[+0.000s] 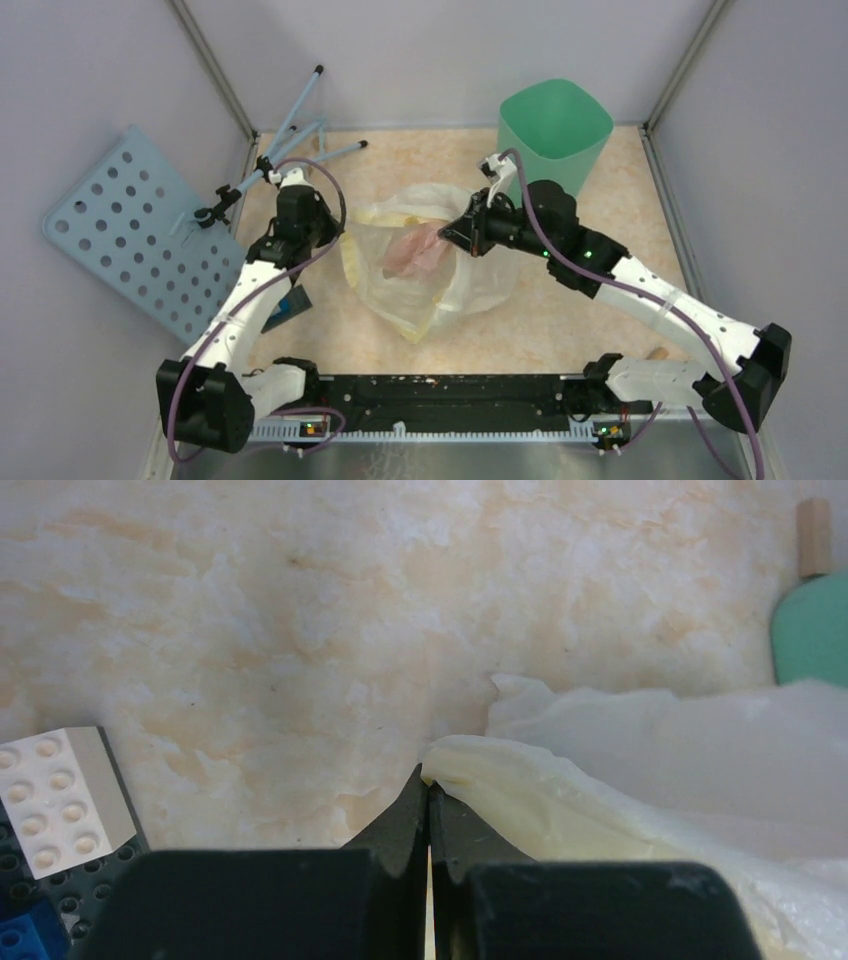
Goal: Put the trash bags into the trash bin
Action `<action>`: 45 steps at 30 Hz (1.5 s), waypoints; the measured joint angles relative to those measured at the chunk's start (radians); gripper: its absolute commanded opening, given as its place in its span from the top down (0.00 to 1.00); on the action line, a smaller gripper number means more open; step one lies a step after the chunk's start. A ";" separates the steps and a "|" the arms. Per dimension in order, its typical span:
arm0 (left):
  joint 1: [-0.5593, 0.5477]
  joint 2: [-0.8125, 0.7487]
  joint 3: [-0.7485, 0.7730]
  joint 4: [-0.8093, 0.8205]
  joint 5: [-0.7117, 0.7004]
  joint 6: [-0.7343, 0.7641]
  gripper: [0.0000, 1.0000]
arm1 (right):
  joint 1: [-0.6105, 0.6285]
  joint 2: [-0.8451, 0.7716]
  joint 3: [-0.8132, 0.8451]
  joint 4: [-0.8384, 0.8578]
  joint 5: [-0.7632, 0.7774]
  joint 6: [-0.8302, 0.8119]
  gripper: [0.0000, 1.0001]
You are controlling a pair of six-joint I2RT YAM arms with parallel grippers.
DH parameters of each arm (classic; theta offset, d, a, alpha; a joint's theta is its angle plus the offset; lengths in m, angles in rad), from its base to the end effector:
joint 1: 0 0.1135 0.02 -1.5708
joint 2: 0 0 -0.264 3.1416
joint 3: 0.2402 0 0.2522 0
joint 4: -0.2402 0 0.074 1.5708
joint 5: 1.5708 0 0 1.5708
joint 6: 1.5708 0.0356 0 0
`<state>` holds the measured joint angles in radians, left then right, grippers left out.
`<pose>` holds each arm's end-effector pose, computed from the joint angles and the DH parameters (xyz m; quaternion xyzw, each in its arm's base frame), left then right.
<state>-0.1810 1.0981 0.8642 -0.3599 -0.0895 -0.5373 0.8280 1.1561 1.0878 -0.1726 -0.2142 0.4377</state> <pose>0.2393 -0.0406 0.2889 -0.1770 0.8645 -0.1278 0.4528 0.1755 0.2023 0.3723 -0.2164 0.7548 0.4307 0.4449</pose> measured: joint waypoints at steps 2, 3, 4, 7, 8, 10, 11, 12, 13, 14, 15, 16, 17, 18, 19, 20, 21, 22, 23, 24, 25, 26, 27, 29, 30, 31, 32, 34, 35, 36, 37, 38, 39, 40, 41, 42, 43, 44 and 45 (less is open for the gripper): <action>0.001 0.021 0.000 -0.001 -0.029 -0.015 1.00 | 0.000 -0.040 0.001 -0.011 -0.013 0.000 1.00; 0.002 0.036 0.000 -0.003 -0.045 -0.024 1.00 | 0.000 -0.065 0.001 -0.016 -0.012 0.000 1.00; 0.002 0.050 0.000 -0.005 -0.059 -0.035 1.00 | 0.000 -0.093 0.003 -0.020 -0.007 0.000 1.00; 0.002 0.091 0.000 -0.015 -0.083 -0.060 1.00 | 0.000 -0.169 0.021 -0.035 0.051 0.002 1.00; 0.003 0.101 0.000 -0.017 -0.085 -0.066 1.00 | 0.000 -0.198 0.026 -0.035 0.090 0.004 1.00; 0.003 0.117 -0.001 -0.020 -0.092 -0.078 1.00 | 0.000 -0.251 0.026 -0.037 0.172 0.011 1.00; 0.003 0.120 -0.001 -0.021 -0.096 -0.085 1.00 | 0.000 -0.280 0.026 -0.037 0.224 0.016 1.00; 0.003 0.121 -0.001 -0.022 -0.100 -0.090 1.00 | 0.000 -0.303 0.026 -0.036 0.263 0.019 1.00; 0.003 0.121 -0.001 -0.022 -0.105 -0.092 1.00 | 0.000 -0.323 0.026 -0.036 0.304 0.025 1.00; 0.003 0.121 -0.001 -0.022 -0.111 -0.094 1.00 | 0.000 -0.343 0.026 -0.037 0.346 0.029 1.00; 0.003 0.121 -0.001 -0.022 -0.115 -0.097 1.00 | 0.000 -0.362 0.026 -0.037 0.391 0.036 1.00; 0.003 0.121 -0.001 -0.022 -0.119 -0.098 1.00 | 0.000 -0.383 0.026 -0.037 0.437 0.041 1.00; 0.003 0.121 0.000 -0.022 -0.124 -0.099 1.00 | 0.000 -0.399 0.026 -0.037 0.471 0.045 1.00; 0.003 0.122 0.001 -0.022 -0.132 -0.101 1.00 | 0.000 -0.416 0.026 -0.038 0.511 0.047 1.00; 0.003 0.126 0.003 -0.022 -0.138 -0.104 1.00 | 0.000 -0.433 0.026 -0.040 0.551 0.049 1.00; 0.003 0.132 0.009 -0.022 -0.143 -0.107 1.00 | 0.000 -0.447 0.026 -0.046 0.586 0.049 1.00; 0.003 0.140 0.019 -0.023 -0.146 -0.113 1.00 | 0.000 -0.463 0.027 -0.059 0.627 0.048 1.00; 0.003 0.151 0.032 -0.024 -0.150 -0.117 1.00 | 0.000 -0.472 0.028 -0.068 0.653 0.045 1.00; 0.003 0.160 0.044 -0.024 -0.152 -0.121 1.00 | 0.000 -0.481 0.035 -0.087 0.684 0.043 1.00; 0.003 0.171 0.061 -0.023 -0.151 -0.126 1.00 | 0.000 -0.487 0.042 -0.107 0.718 0.042 1.00; 0.003 0.180 0.080 -0.019 -0.144 -0.130 1.00 | 0.000 -0.491 0.043 -0.123 0.746 0.042 1.00; 0.003 0.188 0.100 -0.005 -0.131 -0.132 1.00 | 0.000 -0.496 0.042 -0.145 0.776 0.042 1.00; 0.003 0.192 0.113 0.014 -0.119 -0.135 1.00 | 0.000 -0.500 0.035 -0.158 0.797 0.042 1.00; 0.003 0.202 0.140 0.066 -0.088 -0.142 1.00 | 0.000 -0.514 0.002 -0.173 0.828 0.042 1.00; 0.003 0.212 0.161 0.101 -0.073 -0.146 1.00 | 0.000 -0.523 -0.024 -0.183 0.840 0.043 1.00; 0.003 0.224 0.182 0.126 -0.060 -0.149 1.00 | 0.000 -0.528 -0.046 -0.196 0.847 0.045 1.00; 0.003 0.239 0.209 0.149 -0.054 -0.150 1.00 | 0.000 -0.528 -0.064 -0.206 0.850 0.045 1.00; 0.003 0.296 0.301 0.194 -0.046 -0.153 1.00 | 0.000 -0.518 -0.101 -0.227 0.848 0.046 1.00; 0.003 0.318 0.333 0.208 -0.045 -0.153 1.00 | 0.000 -0.512 -0.109 -0.235 0.844 0.046 1.00; 0.005 0.355 0.389 0.224 -0.046 -0.153 1.00 | 0.000 -0.503 -0.119 -0.241 0.840 0.047 1.00; 0.007 0.393 0.445 0.241 -0.047 -0.153 1.00 | 0.000 -0.493 -0.124 -0.243 0.834 0.048 1.00; 0.010 0.437 0.507 0.253 -0.048 -0.152 1.00 | 0.000 -0.484 -0.129 -0.244 0.825 0.049 1.00; 0.015 0.473 0.561 0.256 -0.050 -0.152 1.00 | 0.000 -0.478 -0.134 -0.243 0.818 0.052 1.00; 0.023 0.525 0.640 0.253 -0.050 -0.153 1.00 | 0.000 -0.472 -0.140 -0.240 0.810 0.053 1.00; 0.034 0.575 0.716 0.250 -0.050 -0.153 1.00 | 0.000 -0.467 -0.146 -0.240 0.804 0.053 1.00; 0.048 0.626 0.796 0.246 -0.050 -0.158 1.00 | 0.000 -0.462 -0.151 -0.240 0.795 0.053 1.00; 0.064 0.674 0.870 0.240 -0.048 -0.167 1.00 | 0.000 -0.457 -0.154 -0.240 0.788 0.053 1.00; 0.078 0.705 0.920 0.235 -0.047 -0.174 1.00 | 0.000 -0.452 -0.159 -0.238 0.782 0.053 1.00; 0.099 0.738 0.974 0.227 -0.041 -0.190 1.00 | 0.000 -0.446 -0.161 -0.240 0.773 0.053 1.00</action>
<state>-0.0822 1.8362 1.8381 -0.1329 -0.1303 -0.7269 0.8276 0.7101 0.9272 -0.4122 0.5591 0.4904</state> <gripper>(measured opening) 0.005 0.006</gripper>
